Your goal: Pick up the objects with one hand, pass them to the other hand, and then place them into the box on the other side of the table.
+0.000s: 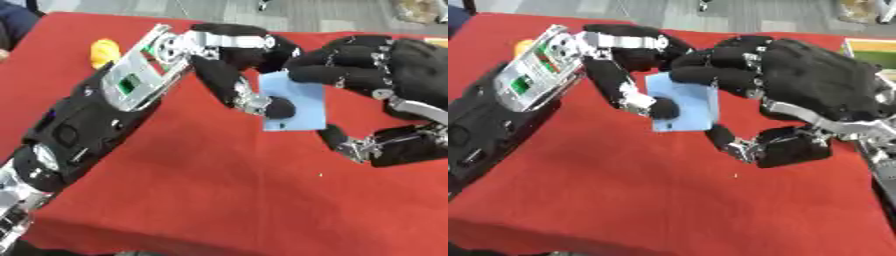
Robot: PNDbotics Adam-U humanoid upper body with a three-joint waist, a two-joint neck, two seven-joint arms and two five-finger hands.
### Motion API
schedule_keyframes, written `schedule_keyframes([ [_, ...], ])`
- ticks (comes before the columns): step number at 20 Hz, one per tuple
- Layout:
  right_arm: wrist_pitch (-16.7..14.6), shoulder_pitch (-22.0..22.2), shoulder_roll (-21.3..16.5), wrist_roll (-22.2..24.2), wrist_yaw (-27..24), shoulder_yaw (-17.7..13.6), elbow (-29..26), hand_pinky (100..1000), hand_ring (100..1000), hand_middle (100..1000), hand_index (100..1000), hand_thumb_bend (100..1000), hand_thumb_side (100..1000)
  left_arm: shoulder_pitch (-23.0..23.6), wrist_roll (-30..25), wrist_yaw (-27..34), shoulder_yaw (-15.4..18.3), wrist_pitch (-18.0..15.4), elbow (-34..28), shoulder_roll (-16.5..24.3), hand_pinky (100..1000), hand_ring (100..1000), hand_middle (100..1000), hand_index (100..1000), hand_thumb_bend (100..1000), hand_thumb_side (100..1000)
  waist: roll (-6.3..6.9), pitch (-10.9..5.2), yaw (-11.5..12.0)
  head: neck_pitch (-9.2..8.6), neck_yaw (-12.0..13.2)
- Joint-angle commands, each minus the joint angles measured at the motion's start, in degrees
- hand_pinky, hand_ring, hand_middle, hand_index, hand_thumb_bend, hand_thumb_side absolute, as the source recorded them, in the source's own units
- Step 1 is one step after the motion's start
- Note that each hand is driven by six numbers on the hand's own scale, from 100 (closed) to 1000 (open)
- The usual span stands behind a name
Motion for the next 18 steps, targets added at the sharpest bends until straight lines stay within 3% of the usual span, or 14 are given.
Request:
schedule_keyframes([
  [1, 0.4, -0.3, -0.7, -2.1, -0.3, 0.2, -0.9, 839, 766, 773, 958, 100, 240, -1.3, -0.1, 1.5, 1.5, 1.1, -1.4, 0.0, 649, 562, 472, 574, 100, 477, -0.68, -0.91, 0.1, 0.04, 0.3],
  [6, 0.7, -0.2, -0.6, -2.6, 0.2, 0.6, -0.9, 843, 773, 803, 987, 100, 239, -1.5, -0.5, 2.5, 1.4, 2.3, -2.0, -0.6, 649, 562, 471, 573, 100, 485, -0.73, -0.83, 0.1, 0.07, 0.3],
  [11, 1.1, -0.3, -0.4, -2.9, 0.2, 0.6, -0.9, 838, 760, 764, 974, 100, 231, -1.9, -1.0, 3.8, 1.0, 3.4, -2.9, -1.3, 651, 563, 472, 573, 100, 492, -0.67, -0.81, 0.1, -0.02, 0.5],
  [18, 2.6, -0.4, -0.3, -6.6, -0.4, 0.1, -0.9, 801, 635, 471, 868, 100, 206, -2.0, -1.9, 4.3, 0.0, 4.9, -4.0, -1.3, 653, 568, 475, 578, 100, 499, -0.54, -0.8, -0.1, -0.25, 0.8],
])
